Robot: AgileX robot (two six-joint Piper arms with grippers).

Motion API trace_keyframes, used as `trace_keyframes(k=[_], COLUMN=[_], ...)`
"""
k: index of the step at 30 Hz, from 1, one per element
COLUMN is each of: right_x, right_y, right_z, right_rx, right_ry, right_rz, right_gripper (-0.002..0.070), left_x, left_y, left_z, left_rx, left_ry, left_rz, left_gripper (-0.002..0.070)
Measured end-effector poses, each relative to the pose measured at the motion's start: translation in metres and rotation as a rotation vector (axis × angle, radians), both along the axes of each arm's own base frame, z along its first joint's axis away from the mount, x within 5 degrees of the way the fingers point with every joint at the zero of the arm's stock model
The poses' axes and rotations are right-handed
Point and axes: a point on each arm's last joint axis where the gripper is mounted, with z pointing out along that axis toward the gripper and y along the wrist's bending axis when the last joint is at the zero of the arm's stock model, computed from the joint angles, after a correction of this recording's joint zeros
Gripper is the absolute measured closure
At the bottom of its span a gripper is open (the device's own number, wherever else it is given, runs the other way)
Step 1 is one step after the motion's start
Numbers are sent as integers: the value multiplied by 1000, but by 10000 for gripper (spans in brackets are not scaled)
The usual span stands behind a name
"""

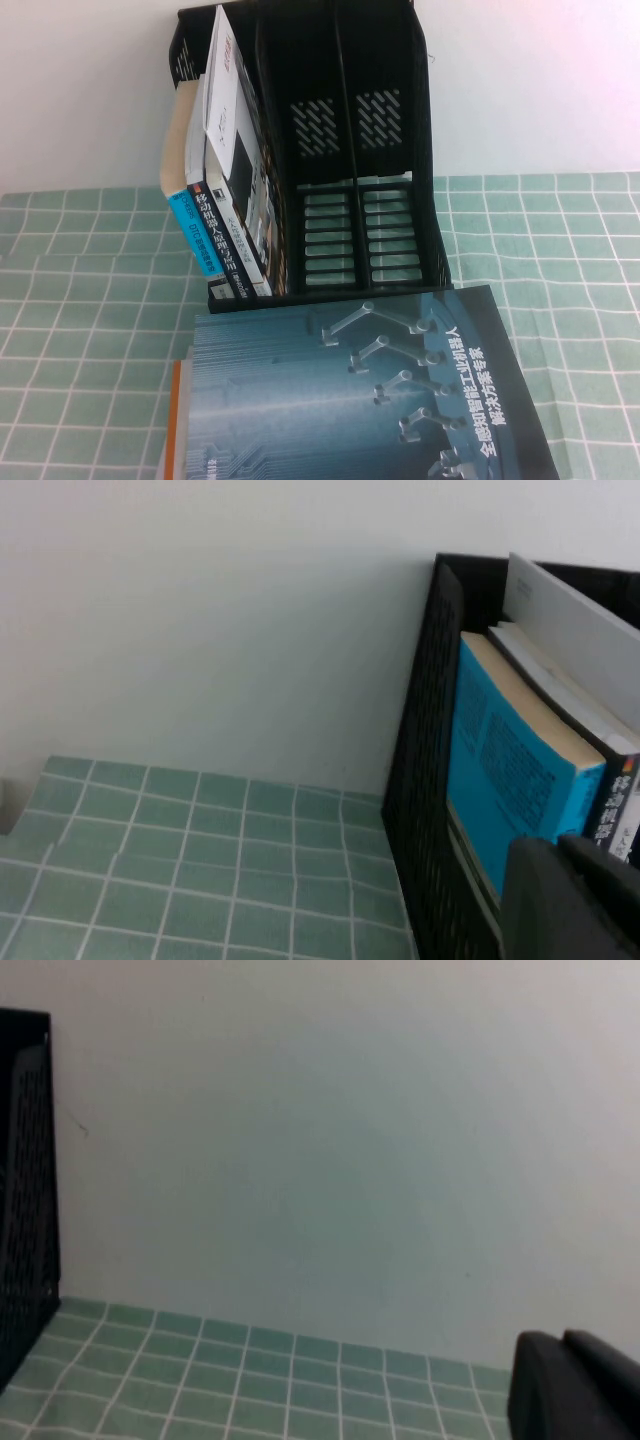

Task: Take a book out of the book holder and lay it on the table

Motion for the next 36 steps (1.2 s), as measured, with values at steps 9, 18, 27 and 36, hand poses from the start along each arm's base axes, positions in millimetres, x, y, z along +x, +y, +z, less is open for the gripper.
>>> trace_keyframes(k=[9, 18, 27, 36], right_x=[47, 103, 170, 207], right_y=[-2, -7, -8, 64], right_z=[18, 12, 43, 38], right_rx=[-116, -338, -177, -155], right_ry=[422, 686, 10, -139], right_rz=[31, 108, 21, 617], right_gripper=[678, 678, 678, 678], left_x=[72, 146, 176, 179], left_y=[-9, -53, -73, -73], left_z=[41, 49, 33, 34], left_rx=[65, 160, 149, 122], left_ry=[117, 170, 231, 205], left_rz=[-40, -206, -247, -233], left_gripper=[678, 677, 677, 677])
